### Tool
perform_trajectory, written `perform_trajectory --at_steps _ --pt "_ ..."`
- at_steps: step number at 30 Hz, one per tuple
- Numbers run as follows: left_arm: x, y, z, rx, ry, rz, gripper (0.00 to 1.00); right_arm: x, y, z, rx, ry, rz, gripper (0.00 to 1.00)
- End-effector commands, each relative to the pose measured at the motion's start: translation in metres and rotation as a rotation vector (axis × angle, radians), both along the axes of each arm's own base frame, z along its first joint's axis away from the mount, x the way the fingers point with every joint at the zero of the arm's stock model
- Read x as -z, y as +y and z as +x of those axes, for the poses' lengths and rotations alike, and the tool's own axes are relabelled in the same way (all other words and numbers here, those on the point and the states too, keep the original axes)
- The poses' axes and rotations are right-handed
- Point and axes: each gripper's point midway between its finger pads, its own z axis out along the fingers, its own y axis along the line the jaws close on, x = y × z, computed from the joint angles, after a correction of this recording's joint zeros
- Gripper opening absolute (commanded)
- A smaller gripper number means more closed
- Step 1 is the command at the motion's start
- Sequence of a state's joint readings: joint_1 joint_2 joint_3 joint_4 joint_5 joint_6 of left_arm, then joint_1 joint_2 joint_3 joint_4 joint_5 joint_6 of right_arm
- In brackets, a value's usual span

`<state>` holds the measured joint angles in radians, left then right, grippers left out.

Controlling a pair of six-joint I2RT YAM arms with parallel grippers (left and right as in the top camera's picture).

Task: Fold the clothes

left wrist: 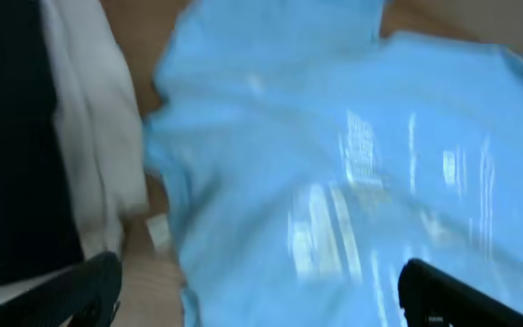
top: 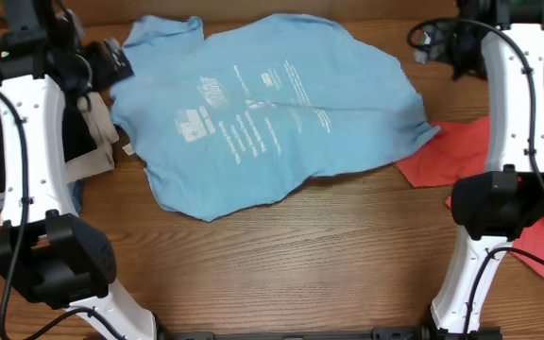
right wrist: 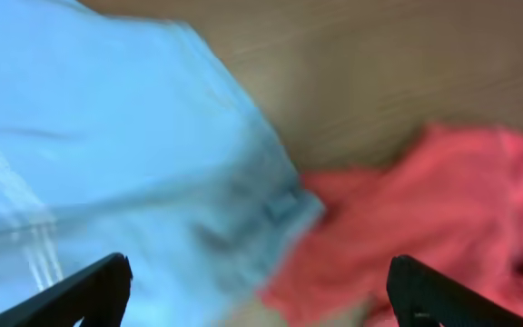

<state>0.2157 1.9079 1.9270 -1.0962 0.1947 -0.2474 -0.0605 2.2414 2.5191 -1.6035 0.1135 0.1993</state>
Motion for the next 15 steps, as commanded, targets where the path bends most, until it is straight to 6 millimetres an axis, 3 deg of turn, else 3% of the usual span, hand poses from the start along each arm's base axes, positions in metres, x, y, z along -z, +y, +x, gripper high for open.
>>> perform_trajectory --at_steps 1,6,8,10,15 --pt "-0.004 -0.049 -0.022 0.114 0.069 -0.062 1.00 -0.013 -0.036 -0.024 0.155 0.025 -0.039 0.94" --pt "0.016 -0.096 -0.063 0.263 0.251 -0.059 1.00 0.009 -0.049 -0.038 0.198 0.106 0.049 0.95" --pt "0.024 -0.105 -0.075 0.287 0.307 -0.027 1.00 0.023 -0.052 -0.046 0.213 0.156 0.077 0.92" --pt "0.033 -0.114 -0.087 0.311 0.362 0.011 1.00 0.037 -0.056 -0.054 0.225 0.209 0.081 0.87" --pt "0.052 -0.143 -0.110 0.388 0.453 0.005 0.97 0.076 -0.061 -0.070 0.244 0.314 0.094 0.57"
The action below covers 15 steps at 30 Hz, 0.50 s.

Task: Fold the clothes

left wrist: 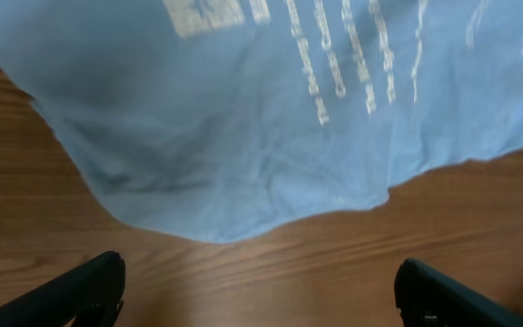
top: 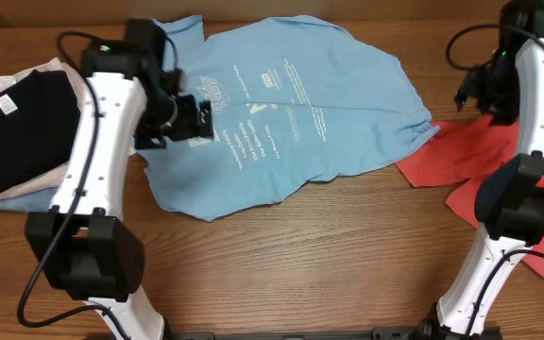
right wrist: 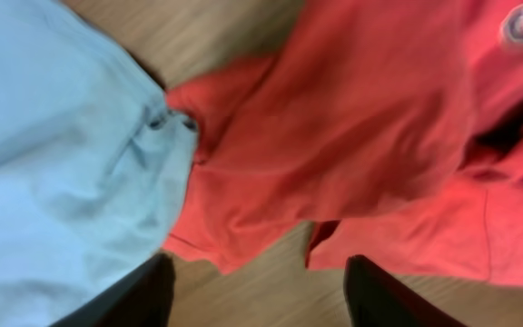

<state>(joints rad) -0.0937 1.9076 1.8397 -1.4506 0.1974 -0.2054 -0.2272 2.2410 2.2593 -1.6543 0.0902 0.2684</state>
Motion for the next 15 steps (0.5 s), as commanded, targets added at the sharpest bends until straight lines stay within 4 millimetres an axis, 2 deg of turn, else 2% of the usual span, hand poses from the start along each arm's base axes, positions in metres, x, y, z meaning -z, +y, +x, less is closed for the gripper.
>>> perform_trajectory --at_steps 1,7,15 --pt "0.007 -0.012 -0.016 0.063 0.032 0.018 0.97 0.012 0.002 -0.011 0.017 0.032 0.021 0.57" --pt "0.042 -0.036 -0.051 0.134 0.153 0.047 0.96 0.052 0.003 -0.025 0.023 0.106 0.039 0.64" --pt "0.084 -0.053 -0.088 0.198 0.255 0.077 0.96 0.102 0.005 -0.043 0.012 0.161 0.054 0.63"
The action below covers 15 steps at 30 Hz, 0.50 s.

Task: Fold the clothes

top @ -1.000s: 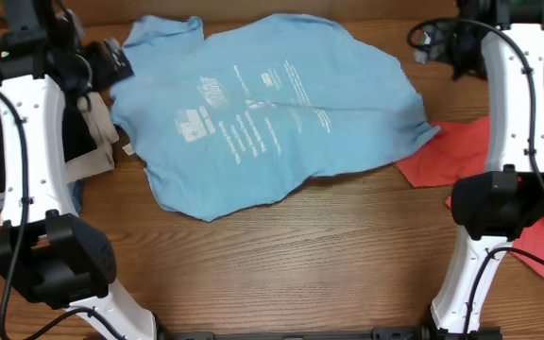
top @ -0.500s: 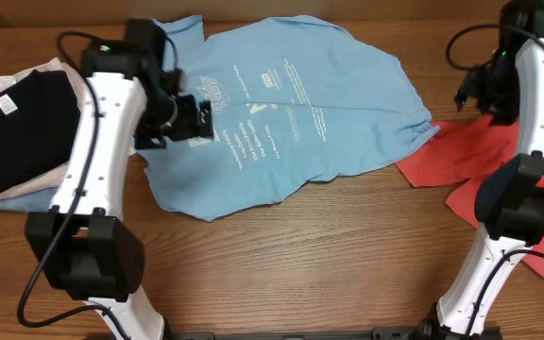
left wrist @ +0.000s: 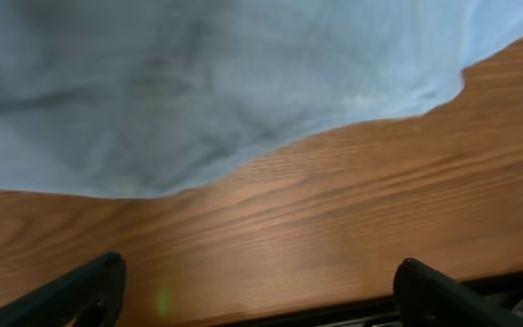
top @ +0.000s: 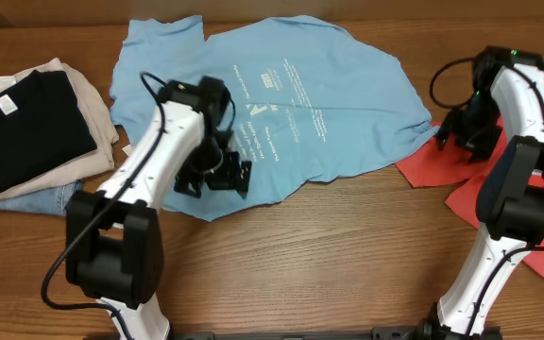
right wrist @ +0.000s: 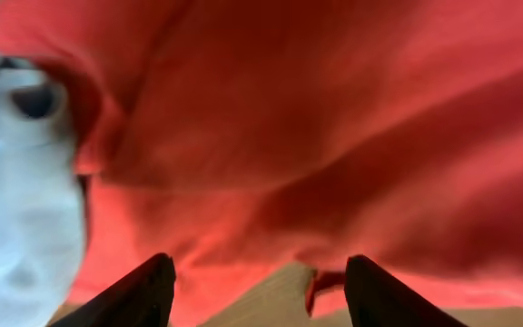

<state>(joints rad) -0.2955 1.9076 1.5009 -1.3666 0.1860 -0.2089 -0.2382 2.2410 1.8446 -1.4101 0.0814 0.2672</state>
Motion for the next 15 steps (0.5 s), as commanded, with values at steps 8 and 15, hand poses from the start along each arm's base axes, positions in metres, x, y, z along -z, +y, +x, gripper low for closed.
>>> perform_trajectory --at_steps 8,15 --pt "0.032 -0.003 -0.015 -0.024 -0.003 0.026 0.97 0.042 -0.001 -0.012 0.007 -0.021 0.001 0.25" --pt "0.042 0.004 -0.007 -0.030 -0.051 0.069 0.96 0.041 -0.031 -0.009 0.105 -0.061 -0.054 0.04"
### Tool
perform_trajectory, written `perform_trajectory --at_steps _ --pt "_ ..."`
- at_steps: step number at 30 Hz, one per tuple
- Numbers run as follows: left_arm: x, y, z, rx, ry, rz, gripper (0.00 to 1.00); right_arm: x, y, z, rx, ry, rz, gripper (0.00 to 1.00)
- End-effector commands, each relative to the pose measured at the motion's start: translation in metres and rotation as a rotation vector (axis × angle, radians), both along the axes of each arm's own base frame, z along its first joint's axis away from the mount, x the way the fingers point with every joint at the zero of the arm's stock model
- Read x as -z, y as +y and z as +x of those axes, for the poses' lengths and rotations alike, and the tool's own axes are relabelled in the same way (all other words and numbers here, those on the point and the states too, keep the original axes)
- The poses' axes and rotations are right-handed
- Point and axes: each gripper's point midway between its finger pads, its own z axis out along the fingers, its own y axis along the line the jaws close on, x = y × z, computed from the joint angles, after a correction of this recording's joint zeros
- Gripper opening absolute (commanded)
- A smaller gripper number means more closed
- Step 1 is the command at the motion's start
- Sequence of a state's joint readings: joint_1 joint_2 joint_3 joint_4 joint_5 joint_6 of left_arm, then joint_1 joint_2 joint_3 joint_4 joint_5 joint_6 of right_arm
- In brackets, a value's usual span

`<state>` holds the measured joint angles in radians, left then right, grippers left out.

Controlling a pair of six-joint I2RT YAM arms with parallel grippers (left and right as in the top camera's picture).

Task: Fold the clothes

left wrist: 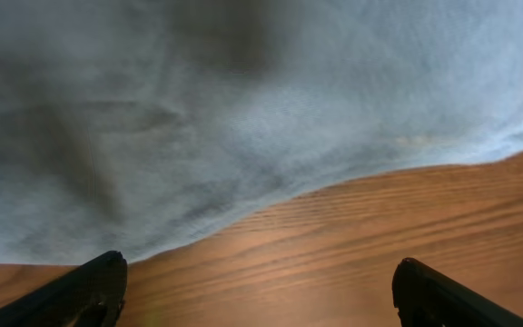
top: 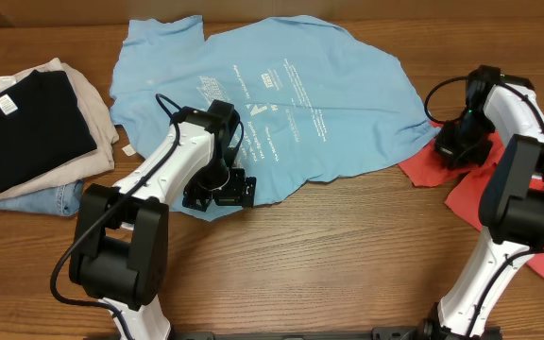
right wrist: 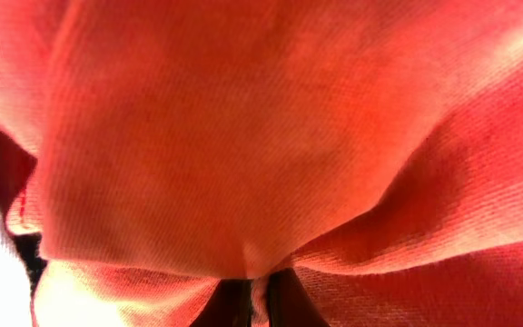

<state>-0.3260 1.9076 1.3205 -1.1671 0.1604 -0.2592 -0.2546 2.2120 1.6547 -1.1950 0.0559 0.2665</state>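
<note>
A light blue T-shirt with white print lies spread flat across the far middle of the table. My left gripper is low over its front hem, open, with bare wood between the fingertips. A red garment lies crumpled at the right. My right gripper is down at that garment's left edge, beside the blue shirt's right corner, shut on a pinched fold of red cloth that fills the right wrist view.
A folded stack of clothes, black on top of beige and denim, sits at the left edge of the wooden table.
My left gripper has dropped closer onto the blue shirt's front hem. My right gripper was open over the red cloth and is now shut on a fold of it.
Both grippers were open, the left near the folded stack at the blue shirt's far left and the right at the far right corner. The left then stood over the shirt's print, later at its front hem. The right came over the red garment and now grips it.
</note>
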Motion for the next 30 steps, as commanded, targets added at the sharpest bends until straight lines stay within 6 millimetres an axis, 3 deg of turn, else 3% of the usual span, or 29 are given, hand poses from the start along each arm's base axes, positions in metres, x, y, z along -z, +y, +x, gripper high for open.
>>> perform_trajectory --at_steps 1,7,10,12,15,18,25,30 --pt "-0.003 0.007 0.002 -0.016 -0.029 0.040 0.96 0.002 -0.042 -0.007 0.130 -0.006 -0.089 0.04" --pt "-0.004 0.006 -0.001 -0.024 -0.017 0.038 0.96 -0.035 -0.113 0.006 0.307 -0.131 -0.151 0.06" --pt "-0.004 0.007 -0.003 -0.024 -0.007 0.042 0.96 -0.066 -0.139 0.017 0.351 -0.217 -0.184 0.09" --pt "-0.005 0.008 -0.005 -0.024 -0.001 0.045 0.96 -0.084 -0.147 0.024 0.363 -0.258 -0.190 0.16" --pt "-0.005 0.008 -0.005 -0.024 0.002 0.045 0.96 -0.098 -0.140 0.027 0.332 -0.273 -0.147 0.29" --pt "-0.005 0.008 -0.005 -0.024 0.002 0.046 0.96 -0.098 -0.115 0.035 0.232 -0.285 -0.046 0.38" --pt "-0.004 0.009 -0.005 -0.020 -0.003 0.053 0.95 -0.097 -0.067 0.049 0.071 -0.280 0.038 0.39" --pt "0.000 0.017 -0.002 -0.012 -0.025 0.098 0.92 -0.097 -0.050 0.056 0.027 -0.279 0.044 0.40"
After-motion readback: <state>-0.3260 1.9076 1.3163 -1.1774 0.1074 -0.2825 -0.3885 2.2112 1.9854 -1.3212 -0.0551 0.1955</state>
